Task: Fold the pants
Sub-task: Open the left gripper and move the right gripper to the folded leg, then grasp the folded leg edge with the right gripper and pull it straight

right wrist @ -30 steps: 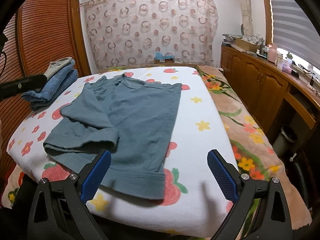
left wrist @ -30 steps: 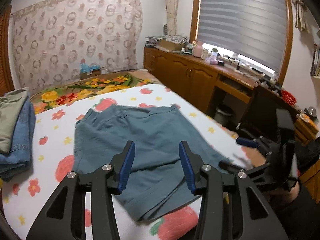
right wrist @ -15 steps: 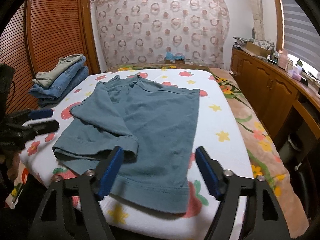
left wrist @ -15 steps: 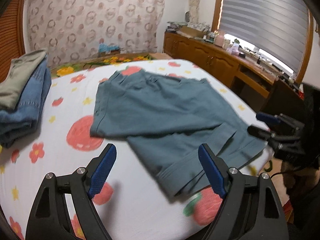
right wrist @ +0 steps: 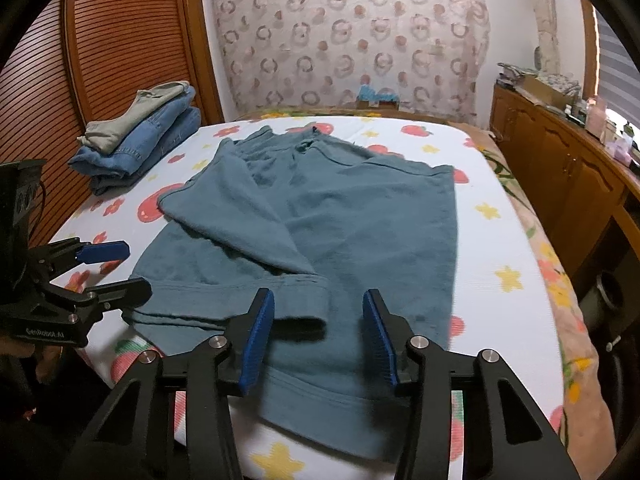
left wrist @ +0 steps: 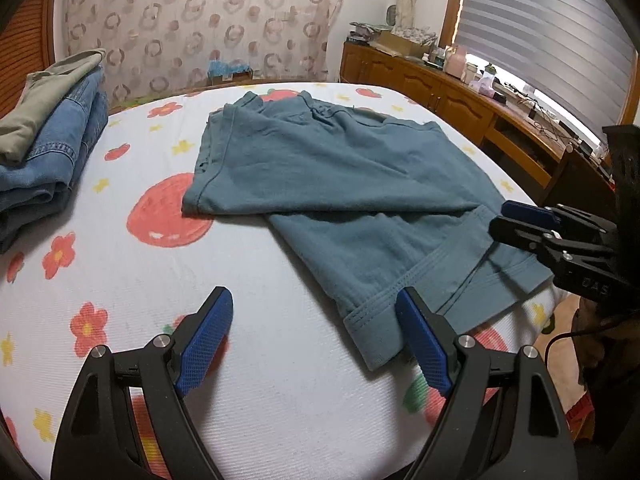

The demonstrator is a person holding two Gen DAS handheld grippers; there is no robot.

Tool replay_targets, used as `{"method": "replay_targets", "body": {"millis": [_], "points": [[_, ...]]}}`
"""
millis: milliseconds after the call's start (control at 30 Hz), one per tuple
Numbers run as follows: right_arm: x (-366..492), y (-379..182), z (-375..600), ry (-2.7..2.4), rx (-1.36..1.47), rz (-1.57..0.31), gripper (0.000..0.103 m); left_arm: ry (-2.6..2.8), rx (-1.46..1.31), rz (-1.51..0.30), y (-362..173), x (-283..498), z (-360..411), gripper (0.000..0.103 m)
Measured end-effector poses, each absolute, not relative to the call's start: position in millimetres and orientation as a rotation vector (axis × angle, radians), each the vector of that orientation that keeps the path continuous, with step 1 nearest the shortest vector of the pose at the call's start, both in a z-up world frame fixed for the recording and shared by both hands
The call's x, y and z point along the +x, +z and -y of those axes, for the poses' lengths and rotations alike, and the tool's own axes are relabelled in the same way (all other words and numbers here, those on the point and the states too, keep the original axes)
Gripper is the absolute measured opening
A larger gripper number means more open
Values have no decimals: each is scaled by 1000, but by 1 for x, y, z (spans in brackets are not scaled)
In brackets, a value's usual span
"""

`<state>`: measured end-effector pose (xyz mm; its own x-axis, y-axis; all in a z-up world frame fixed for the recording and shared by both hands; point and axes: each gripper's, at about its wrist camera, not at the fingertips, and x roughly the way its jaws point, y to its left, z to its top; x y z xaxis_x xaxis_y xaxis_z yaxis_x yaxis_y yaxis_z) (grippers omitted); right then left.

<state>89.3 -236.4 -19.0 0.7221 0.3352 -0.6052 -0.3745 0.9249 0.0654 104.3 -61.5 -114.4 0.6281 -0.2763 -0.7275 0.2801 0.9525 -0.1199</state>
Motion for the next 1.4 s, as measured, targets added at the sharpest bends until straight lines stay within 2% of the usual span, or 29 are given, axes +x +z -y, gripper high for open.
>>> {"method": "replay_targets", "body": {"millis": [167,433,567,667,1067,1400], "points": [[96,-22,232,391,-63,-688,35,-325,4,-818,-114,103,61,84],[99,-22,229,392,-58,-705,26,-318,11,-803,-115,100,61,85],[99,-21,225,381,-64,-691,13,-319,10,-805,-115,101,61,85],[93,-16,226,392,-47,-659,9,-317,3,-810,-114,101,62,85],[50,14,242,374,-29,-529,7,-334,-23,-772,-99,94,62,85],[22,12,259,327,-24,-513,7,-360,-7,-767,-95,92,72,85]]}}
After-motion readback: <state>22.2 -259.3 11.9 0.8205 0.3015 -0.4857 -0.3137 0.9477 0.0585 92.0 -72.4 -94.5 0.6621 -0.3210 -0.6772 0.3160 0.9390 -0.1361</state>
